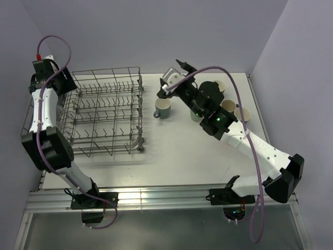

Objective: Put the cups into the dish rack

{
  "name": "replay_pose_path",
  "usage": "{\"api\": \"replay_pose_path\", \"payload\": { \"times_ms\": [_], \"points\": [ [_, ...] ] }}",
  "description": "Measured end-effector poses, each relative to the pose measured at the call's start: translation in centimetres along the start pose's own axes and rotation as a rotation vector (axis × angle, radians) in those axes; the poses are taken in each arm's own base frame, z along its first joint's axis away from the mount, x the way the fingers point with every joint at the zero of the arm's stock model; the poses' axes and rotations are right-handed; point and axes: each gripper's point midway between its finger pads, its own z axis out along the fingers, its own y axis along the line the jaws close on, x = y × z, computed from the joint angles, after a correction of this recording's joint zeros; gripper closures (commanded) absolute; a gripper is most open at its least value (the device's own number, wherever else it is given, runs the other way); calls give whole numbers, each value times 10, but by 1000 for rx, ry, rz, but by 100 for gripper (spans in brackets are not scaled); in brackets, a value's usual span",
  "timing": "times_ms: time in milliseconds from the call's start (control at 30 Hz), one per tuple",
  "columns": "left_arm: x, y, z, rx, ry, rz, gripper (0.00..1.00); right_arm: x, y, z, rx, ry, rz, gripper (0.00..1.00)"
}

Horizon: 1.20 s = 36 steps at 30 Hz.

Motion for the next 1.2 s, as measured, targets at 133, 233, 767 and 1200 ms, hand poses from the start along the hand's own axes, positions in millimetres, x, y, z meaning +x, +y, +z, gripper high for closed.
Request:
{"api": "replay_pose_path", "payload": {
  "times_ms": [133,233,767,1200],
  "points": [
    [-12,-21,-43,56,-128,181,100,-4,-25,5,31,22,110,5],
    [-4,-36,-72,92,-216,344,100,-6,-48,11,45,39,216,2],
    [69,-115,-188,287,-780,1198,100,-46,-23,17,-307,53,671,0],
    [65,-155,-253,338,-1129,1422,100,-66,61,0,-608,96,775,4]
  ]
}}
